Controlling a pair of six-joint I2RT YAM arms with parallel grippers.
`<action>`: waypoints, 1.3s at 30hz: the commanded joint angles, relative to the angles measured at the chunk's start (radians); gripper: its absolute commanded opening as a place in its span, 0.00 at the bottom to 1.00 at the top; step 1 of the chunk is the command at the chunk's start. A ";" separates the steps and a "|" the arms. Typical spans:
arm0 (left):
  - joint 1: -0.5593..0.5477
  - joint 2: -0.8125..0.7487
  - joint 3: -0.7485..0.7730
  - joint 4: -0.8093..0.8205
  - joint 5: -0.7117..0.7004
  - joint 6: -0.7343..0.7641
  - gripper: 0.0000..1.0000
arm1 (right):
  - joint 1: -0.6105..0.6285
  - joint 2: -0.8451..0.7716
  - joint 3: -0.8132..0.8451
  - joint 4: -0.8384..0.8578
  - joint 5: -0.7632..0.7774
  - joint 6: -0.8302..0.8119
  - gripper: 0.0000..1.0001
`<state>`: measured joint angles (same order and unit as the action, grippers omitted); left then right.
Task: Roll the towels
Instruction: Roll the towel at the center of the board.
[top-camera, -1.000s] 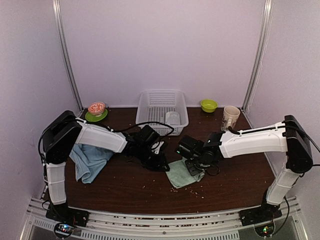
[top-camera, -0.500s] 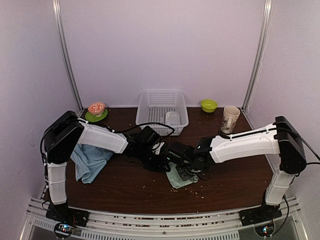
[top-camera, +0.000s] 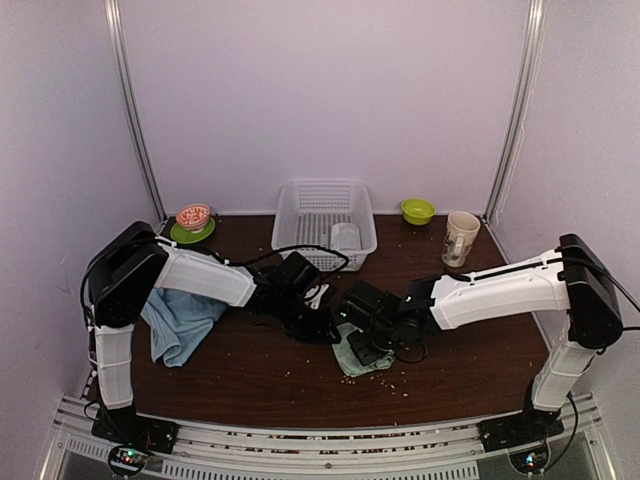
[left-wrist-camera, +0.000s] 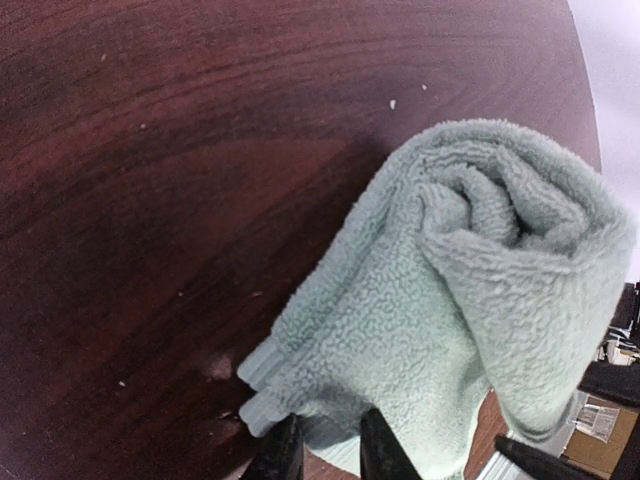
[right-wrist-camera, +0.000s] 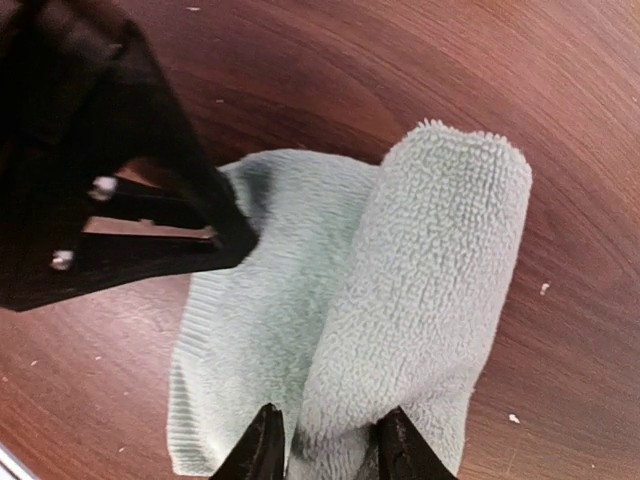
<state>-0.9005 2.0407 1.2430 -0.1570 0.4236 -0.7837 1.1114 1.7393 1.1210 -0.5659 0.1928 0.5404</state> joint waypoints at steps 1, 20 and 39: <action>-0.008 0.013 0.006 0.010 0.003 0.013 0.20 | 0.004 -0.037 -0.027 0.096 -0.081 -0.029 0.36; -0.002 -0.149 0.020 -0.043 0.026 0.053 0.20 | -0.095 -0.052 -0.203 0.318 -0.274 -0.030 0.46; -0.002 0.019 0.179 0.057 0.104 -0.021 0.18 | -0.114 -0.050 -0.214 0.347 -0.309 -0.035 0.47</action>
<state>-0.9001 2.0296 1.3926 -0.2081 0.4828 -0.7681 0.9943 1.6878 0.9173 -0.2195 -0.0929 0.5255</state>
